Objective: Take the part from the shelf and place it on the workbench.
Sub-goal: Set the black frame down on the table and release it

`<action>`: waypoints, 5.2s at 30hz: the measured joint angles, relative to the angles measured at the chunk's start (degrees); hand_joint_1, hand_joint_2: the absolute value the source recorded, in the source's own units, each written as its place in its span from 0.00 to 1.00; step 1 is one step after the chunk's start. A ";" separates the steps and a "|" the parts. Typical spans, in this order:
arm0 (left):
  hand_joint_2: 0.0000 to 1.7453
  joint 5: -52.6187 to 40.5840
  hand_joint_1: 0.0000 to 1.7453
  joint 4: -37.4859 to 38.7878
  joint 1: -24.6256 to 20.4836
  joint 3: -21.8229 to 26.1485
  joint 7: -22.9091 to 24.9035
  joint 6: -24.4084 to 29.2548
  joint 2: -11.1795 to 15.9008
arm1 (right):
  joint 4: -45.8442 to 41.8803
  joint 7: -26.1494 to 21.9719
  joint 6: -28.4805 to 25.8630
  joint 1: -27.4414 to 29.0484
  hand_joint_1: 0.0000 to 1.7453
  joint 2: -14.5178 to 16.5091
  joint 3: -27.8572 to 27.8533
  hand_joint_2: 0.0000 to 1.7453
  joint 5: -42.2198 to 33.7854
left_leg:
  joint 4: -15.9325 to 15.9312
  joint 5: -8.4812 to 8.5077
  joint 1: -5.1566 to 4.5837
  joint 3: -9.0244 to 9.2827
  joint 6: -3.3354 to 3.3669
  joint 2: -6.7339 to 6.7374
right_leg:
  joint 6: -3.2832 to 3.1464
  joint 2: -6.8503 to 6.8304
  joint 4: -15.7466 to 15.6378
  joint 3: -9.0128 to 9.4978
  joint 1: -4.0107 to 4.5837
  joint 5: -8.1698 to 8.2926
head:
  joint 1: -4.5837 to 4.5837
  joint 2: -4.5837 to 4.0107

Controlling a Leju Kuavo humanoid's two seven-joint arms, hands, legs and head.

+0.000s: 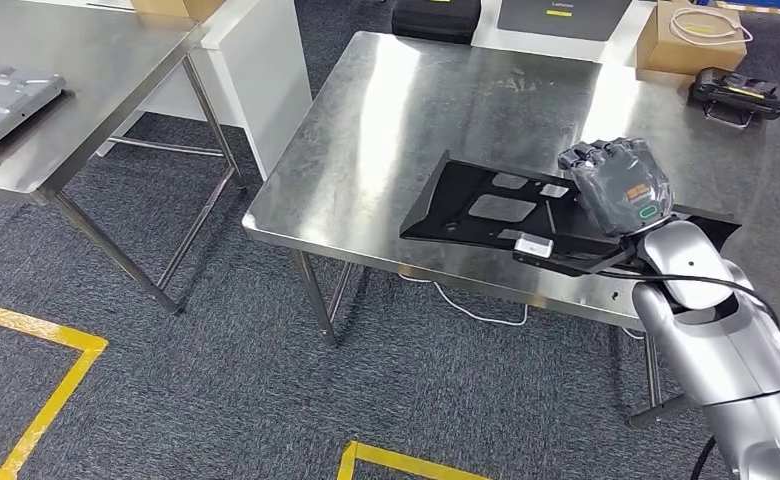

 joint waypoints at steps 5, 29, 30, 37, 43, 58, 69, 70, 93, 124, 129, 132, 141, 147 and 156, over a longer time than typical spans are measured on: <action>1.00 0.69 0.00 0.00 0.12 0.00 -0.76 0.88 -0.11 | 3.73 -0.24 1.12 -3.92 1.00 -1.71 0.73 1.00 -1.43 | -4.04 1.15 0.81 3.23 2.08 0.20 | -0.05 -0.17 10.53 -5.71 0.07 -3.51 | 0.26 0.00; 1.00 2.64 0.00 0.36 1.03 0.22 -3.05 1.94 0.92 | 10.90 1.14 -0.61 -0.73 1.00 0.63 3.96 1.00 -0.50 | 3.02 5.39 -1.57 -6.53 5.23 1.17 | -0.54 0.56 0.63 5.26 0.26 -5.77 | 0.47 0.00; 1.00 2.68 0.00 0.35 1.05 0.24 -3.97 1.79 0.92 | 11.00 1.21 -0.65 -0.40 1.00 0.69 3.99 1.00 -0.50 | 2.41 5.10 -1.70 -5.83 5.60 1.32 | -0.21 0.50 -0.13 5.92 0.41 -5.74 | 0.53 0.00; 1.00 2.36 0.00 0.18 0.67 0.28 -19.34 3.50 0.81 | 9.24 1.97 -1.29 2.72 1.00 -1.02 3.02 1.00 0.39 | -3.97 4.10 -1.03 -0.40 4.80 0.87 | -0.91 -0.04 7.15 2.44 0.93 -9.21 | 0.17 0.00; 1.00 2.64 0.00 0.19 0.85 0.56 -24.00 4.60 0.27 | 8.28 2.01 -1.34 7.90 1.00 -2.11 2.08 1.00 1.06 | -3.01 0.83 -0.50 1.93 2.24 0.02 | 3.30 -0.36 7.33 -3.48 -0.70 -3.40 | 0.19 0.00; 1.00 3.03 0.00 0.42 0.79 1.05 -23.86 5.05 0.69 | 8.81 0.79 -1.06 5.91 1.00 -4.35 -4.14 1.00 -0.06 | 12.26 -3.03 -0.11 -6.95 1.15 1.20 | 0.19 0.47 2.22 0.56 0.48 -2.35 | -0.17 0.00; 1.00 3.52 0.00 0.28 0.47 1.08 -23.77 4.55 0.68 | 10.70 0.21 -0.87 4.12 0.25 -5.35 -5.36 1.00 -0.46 | -3.27 2.39 -1.43 0.99 5.48 1.27 | -0.14 -0.06 7.39 -2.07 0.90 -5.05 | 0.25 0.00; 1.00 3.83 0.00 0.28 0.44 1.11 -23.76 4.23 0.61 | 10.86 0.21 -0.80 3.98 0.00 -5.43 -5.38 1.00 -0.57 | -3.27 2.34 -1.41 1.01 5.36 1.28 | -0.16 -0.05 10.97 -4.10 0.72 -6.28 | 0.26 0.00; 0.00 4.74 0.00 0.28 0.61 1.07 -18.09 1.79 -0.14 | 16.02 0.23 -0.70 2.03 0.00 -7.15 -6.63 1.00 -3.16 | 10.71 -3.03 0.80 -5.87 0.09 1.01 | 0.69 0.22 2.47 -0.73 -1.30 -1.19 | -0.24 0.00; 0.00 5.72 0.00 0.28 0.34 0.66 -18.41 1.23 0.05 | 22.10 0.19 -1.90 0.49 0.00 -7.02 -9.07 1.00 -2.59 | 1.58 0.62 -0.87 -2.02 0.85 0.60 | 2.32 -0.06 -0.28 0.38 -0.42 -0.09 | -0.11 0.00; 0.00 5.91 0.00 0.28 0.35 0.56 -18.59 0.90 0.05 | 23.18 0.20 -1.66 0.49 0.00 -7.02 -9.08 1.00 -2.55 | 1.58 0.62 -0.87 -2.02 0.85 0.60 | 2.32 -0.06 -0.28 0.38 -0.42 -0.09 | -0.11 0.00; 0.00 6.07 0.00 0.28 0.35 0.42 -18.54 0.87 0.05 | 24.12 0.20 0.57 0.18 0.00 -7.12 -9.27 1.00 -2.74 | 1.58 0.62 -0.86 -2.02 0.85 0.60 | 2.32 -0.06 -0.28 0.37 -0.42 -0.09 | -0.12 0.00; 0.00 6.87 0.00 0.28 0.46 -0.01 -17.55 0.88 0.03 | 37.63 2.69 20.26 -11.98 0.00 -8.89 -9.25 1.00 -3.72 | 1.58 0.67 -0.91 -2.03 0.94 0.59 | 2.38 -0.07 -0.28 0.38 -0.48 -0.05 | -0.11 0.00; 0.00 7.03 0.00 0.28 0.51 -0.02 -17.32 0.90 -0.08 | 43.48 3.60 23.50 -16.91 0.00 -9.40 -8.87 0.00 -4.07 | 1.59 0.67 -0.94 -2.02 0.95 0.60 | 2.44 -0.07 -0.29 0.38 -0.49 -0.01 | -0.12 0.00; 0.00 7.81 0.00 0.28 0.77 -0.06 -14.97 1.92 -1.00 | 50.63 11.31 40.81 -25.85 0.00 -11.46 -7.39 0.00 -3.10 | 1.59 0.71 -1.00 -2.08 1.07 0.60 | 2.45 -0.17 -0.29 0.34 -0.53 0.00 | -0.13 0.00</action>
